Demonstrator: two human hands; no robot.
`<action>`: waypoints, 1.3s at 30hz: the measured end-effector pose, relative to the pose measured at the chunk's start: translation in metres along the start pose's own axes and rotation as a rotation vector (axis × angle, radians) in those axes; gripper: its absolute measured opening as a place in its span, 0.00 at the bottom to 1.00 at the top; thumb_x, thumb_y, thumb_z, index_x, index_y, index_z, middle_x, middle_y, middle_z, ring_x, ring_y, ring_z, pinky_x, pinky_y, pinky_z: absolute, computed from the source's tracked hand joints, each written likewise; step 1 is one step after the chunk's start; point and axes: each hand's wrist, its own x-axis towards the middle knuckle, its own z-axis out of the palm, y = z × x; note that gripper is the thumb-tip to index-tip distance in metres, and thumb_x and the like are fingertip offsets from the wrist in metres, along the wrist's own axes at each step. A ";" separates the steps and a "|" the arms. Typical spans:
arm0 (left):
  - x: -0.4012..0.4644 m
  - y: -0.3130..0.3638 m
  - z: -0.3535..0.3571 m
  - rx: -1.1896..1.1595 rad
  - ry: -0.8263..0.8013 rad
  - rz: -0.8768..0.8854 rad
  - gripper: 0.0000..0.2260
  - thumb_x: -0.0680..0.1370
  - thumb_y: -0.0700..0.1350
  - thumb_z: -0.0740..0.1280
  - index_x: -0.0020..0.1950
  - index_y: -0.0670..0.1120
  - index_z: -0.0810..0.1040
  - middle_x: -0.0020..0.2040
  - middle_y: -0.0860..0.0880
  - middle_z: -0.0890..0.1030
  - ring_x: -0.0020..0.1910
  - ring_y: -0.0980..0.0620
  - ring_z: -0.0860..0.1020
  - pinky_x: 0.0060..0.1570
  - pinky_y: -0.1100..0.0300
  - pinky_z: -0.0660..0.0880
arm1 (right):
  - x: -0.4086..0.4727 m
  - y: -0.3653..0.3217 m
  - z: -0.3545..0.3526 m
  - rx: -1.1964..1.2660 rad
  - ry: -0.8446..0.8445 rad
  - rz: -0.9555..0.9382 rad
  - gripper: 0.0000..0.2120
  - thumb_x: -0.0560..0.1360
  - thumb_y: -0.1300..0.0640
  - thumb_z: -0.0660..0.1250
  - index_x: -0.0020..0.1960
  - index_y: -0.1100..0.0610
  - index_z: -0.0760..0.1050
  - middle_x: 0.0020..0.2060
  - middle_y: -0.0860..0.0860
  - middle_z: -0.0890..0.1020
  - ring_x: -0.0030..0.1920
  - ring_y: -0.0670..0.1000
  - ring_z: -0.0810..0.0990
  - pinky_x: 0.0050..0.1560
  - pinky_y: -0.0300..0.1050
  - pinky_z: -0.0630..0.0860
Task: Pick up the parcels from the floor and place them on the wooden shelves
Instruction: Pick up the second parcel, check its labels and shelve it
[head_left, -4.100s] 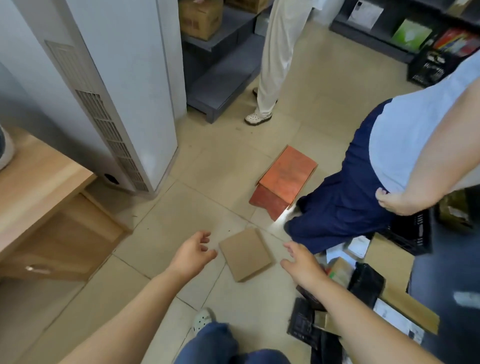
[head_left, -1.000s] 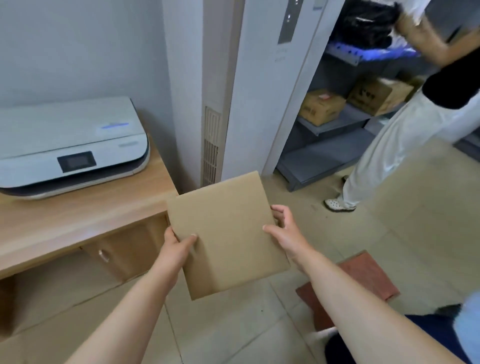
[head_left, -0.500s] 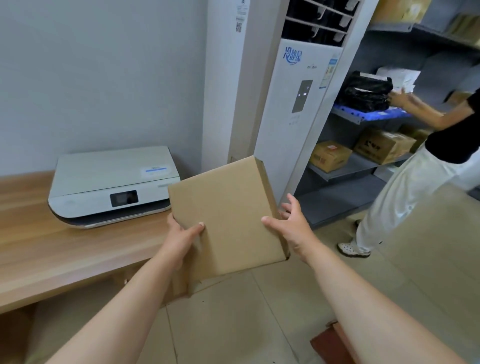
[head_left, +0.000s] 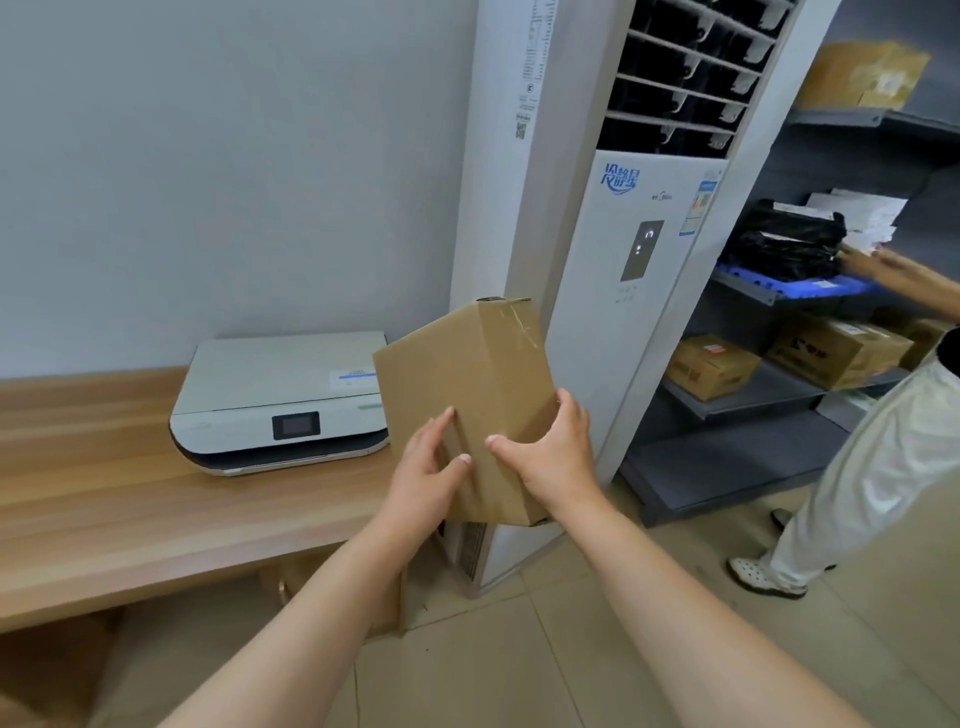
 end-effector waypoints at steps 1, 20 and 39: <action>-0.003 0.007 0.002 -0.032 0.004 0.023 0.26 0.76 0.41 0.65 0.72 0.55 0.63 0.73 0.50 0.63 0.72 0.54 0.61 0.72 0.51 0.58 | 0.000 -0.005 0.000 -0.017 0.000 -0.012 0.51 0.62 0.46 0.75 0.74 0.57 0.51 0.71 0.53 0.61 0.71 0.53 0.60 0.71 0.49 0.61; -0.012 0.069 -0.037 0.034 0.318 -0.063 0.43 0.65 0.48 0.76 0.73 0.53 0.55 0.65 0.49 0.61 0.53 0.53 0.67 0.54 0.56 0.70 | -0.007 -0.066 -0.005 0.375 -0.550 -0.133 0.36 0.69 0.69 0.60 0.74 0.51 0.57 0.68 0.50 0.67 0.67 0.50 0.66 0.61 0.51 0.75; -0.016 0.071 -0.062 0.183 0.579 -0.050 0.49 0.63 0.46 0.73 0.75 0.53 0.45 0.67 0.45 0.62 0.67 0.46 0.58 0.64 0.50 0.63 | -0.026 -0.086 0.018 0.456 -0.649 -0.231 0.37 0.72 0.72 0.54 0.75 0.46 0.52 0.71 0.45 0.65 0.71 0.45 0.62 0.70 0.47 0.64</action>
